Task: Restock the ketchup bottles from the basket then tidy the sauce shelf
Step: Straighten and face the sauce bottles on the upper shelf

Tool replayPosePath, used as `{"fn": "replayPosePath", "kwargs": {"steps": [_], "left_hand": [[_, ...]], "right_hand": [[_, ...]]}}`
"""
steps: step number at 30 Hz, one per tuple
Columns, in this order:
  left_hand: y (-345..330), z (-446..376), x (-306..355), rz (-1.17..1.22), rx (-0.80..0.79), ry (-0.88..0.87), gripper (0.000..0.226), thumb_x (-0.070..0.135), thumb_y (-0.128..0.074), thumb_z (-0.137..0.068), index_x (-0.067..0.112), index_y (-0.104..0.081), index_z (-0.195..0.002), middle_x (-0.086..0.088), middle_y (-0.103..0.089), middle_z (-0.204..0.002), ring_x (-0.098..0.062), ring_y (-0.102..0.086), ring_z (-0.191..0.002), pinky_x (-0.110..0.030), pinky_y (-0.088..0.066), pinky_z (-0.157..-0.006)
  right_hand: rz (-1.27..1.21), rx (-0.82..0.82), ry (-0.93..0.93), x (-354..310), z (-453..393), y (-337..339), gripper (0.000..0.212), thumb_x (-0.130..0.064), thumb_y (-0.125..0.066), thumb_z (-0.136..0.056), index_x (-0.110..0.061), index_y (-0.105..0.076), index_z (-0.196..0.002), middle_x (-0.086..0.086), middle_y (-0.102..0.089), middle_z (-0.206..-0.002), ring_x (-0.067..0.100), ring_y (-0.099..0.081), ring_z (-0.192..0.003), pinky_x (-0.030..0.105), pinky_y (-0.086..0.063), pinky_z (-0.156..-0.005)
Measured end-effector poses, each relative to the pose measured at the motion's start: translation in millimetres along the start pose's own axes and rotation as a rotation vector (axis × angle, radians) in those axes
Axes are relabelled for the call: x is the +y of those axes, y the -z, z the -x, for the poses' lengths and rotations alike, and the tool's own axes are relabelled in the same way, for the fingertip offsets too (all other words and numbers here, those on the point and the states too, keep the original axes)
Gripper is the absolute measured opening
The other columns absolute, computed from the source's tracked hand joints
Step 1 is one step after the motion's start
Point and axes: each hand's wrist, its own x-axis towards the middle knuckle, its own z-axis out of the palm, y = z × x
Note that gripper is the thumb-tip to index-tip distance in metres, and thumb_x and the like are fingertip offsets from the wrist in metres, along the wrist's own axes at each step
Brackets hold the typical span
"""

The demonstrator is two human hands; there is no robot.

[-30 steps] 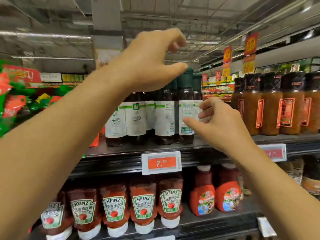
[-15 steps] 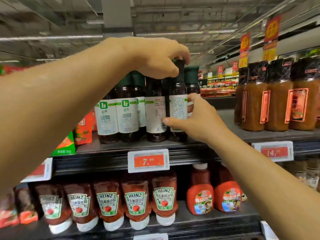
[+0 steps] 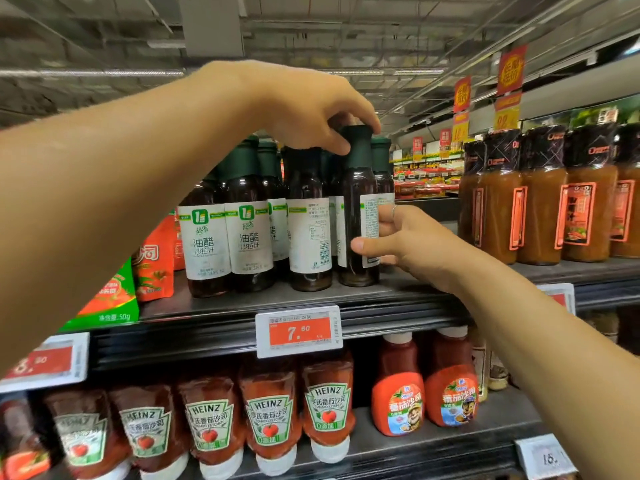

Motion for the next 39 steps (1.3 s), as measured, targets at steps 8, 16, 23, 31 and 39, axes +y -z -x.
{"fn": "replayPosePath", "kwargs": {"steps": [8, 16, 23, 31, 39], "left_hand": [[-4.5, -9.8, -3.9, -0.005, 0.046, -0.007, 0.041, 0.042, -0.060, -0.098, 0.048, -0.050, -0.137, 0.020, -0.059, -0.101, -0.017, -0.060, -0.103, -0.033, -0.039, -0.084], [-4.5, -12.3, -2.1, -0.113, 0.036, 0.009, 0.048, 0.052, -0.053, -0.098, 0.039, -0.047, -0.144, 0.012, -0.057, -0.115, -0.018, -0.053, -0.102, -0.039, -0.043, -0.092], [-6.1, -19.8, -4.3, -0.210, 0.020, 0.008, 0.055, 0.060, -0.043, -0.099, 0.026, -0.052, -0.141, 0.014, -0.051, -0.094, -0.019, -0.047, -0.094, -0.036, -0.037, -0.084], [-8.3, -20.6, -1.8, -0.230, 0.030, 0.049, 0.057, 0.069, -0.035, -0.095, 0.020, -0.060, -0.106, 0.006, -0.056, -0.079, -0.019, -0.054, -0.076, -0.038, -0.040, -0.074], [-9.8, -23.7, 4.8, -0.261, 0.079, 0.106, 0.069, 0.078, -0.028, -0.092, 0.019, -0.061, -0.081, -0.001, -0.060, -0.077, -0.025, -0.057, -0.082, -0.038, -0.043, -0.072]], "right_hand": [[0.357, 0.168, 0.088, -0.1, 7.1, -0.2, 0.059, -0.046, -0.084, -0.076, -0.028, -0.065, -0.129, -0.007, -0.076, -0.110, 0.008, -0.071, -0.100, 0.041, -0.055, -0.097], [0.397, 0.223, 0.101, 0.6, 10.1, -3.8, 0.055, -0.050, -0.088, -0.068, -0.033, -0.069, -0.116, -0.010, -0.076, -0.100, 0.009, -0.071, -0.092, 0.038, -0.057, -0.089], [0.222, 0.109, 0.162, 5.2, 8.9, -3.5, 0.035, -0.019, -0.082, -0.084, -0.029, -0.066, -0.113, -0.014, -0.076, -0.107, 0.004, -0.071, -0.101, 0.020, -0.053, -0.091], [0.528, 0.302, 0.055, 6.1, 9.3, -9.6, 0.071, -0.070, -0.084, -0.058, -0.044, -0.058, -0.119, -0.012, -0.070, -0.092, 0.001, -0.067, -0.080, 0.026, -0.054, -0.072], [0.354, 0.250, 0.008, 9.6, 9.4, -5.3, 0.055, -0.050, -0.090, -0.064, -0.029, -0.063, -0.107, -0.003, -0.076, -0.088, 0.011, -0.073, -0.077, 0.046, -0.061, -0.082]]}}
